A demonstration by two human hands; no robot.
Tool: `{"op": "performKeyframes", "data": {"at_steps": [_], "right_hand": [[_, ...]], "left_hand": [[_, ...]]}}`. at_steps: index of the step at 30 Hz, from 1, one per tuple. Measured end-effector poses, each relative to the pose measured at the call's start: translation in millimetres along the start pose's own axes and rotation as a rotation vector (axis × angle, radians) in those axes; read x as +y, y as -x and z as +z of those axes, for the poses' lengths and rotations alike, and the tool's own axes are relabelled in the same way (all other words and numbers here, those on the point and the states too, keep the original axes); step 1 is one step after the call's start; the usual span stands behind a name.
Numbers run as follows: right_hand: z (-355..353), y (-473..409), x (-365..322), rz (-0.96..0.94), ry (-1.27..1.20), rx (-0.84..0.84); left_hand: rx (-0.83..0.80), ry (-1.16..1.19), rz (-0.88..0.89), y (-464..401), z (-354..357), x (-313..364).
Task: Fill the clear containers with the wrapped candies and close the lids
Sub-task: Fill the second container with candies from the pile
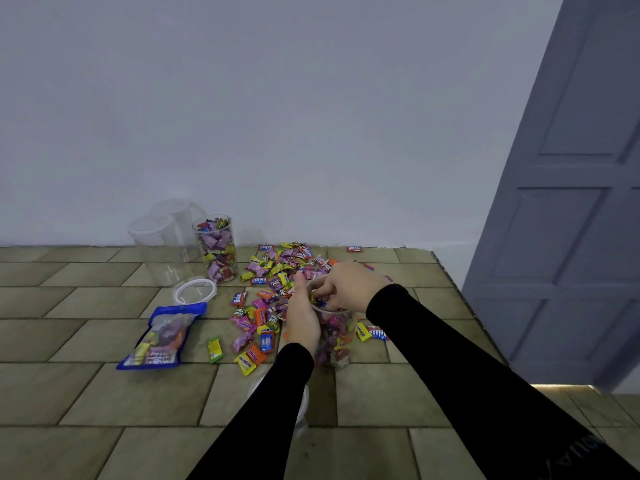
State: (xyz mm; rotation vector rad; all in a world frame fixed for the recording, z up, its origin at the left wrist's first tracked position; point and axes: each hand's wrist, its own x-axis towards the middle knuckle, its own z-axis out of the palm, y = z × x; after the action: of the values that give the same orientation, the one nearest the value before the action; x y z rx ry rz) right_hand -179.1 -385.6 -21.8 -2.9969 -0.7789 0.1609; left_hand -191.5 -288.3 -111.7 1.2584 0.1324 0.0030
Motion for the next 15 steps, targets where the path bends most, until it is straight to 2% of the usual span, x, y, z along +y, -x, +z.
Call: {"op": "performKeyframes", "data": {"at_steps": [3,6,11,15], "right_hand": [[0,0,0,0.012,-0.020,-0.003],[-2,0,3,0.047,-0.167,0.050],[-13,7,14,0.113,-0.467,0.220],[-22,-2,16,0.123,-0.502,0.366]], "left_hand": [[-0.009,0.007,-0.002,-3,-1,-1],[-0.041,-0.013,-0.011,-3,-3,-2],[-0.095,0.008,-0.039,1,-7,10],[-0.038,-0.125,0.051,-8,-18,17]]}}
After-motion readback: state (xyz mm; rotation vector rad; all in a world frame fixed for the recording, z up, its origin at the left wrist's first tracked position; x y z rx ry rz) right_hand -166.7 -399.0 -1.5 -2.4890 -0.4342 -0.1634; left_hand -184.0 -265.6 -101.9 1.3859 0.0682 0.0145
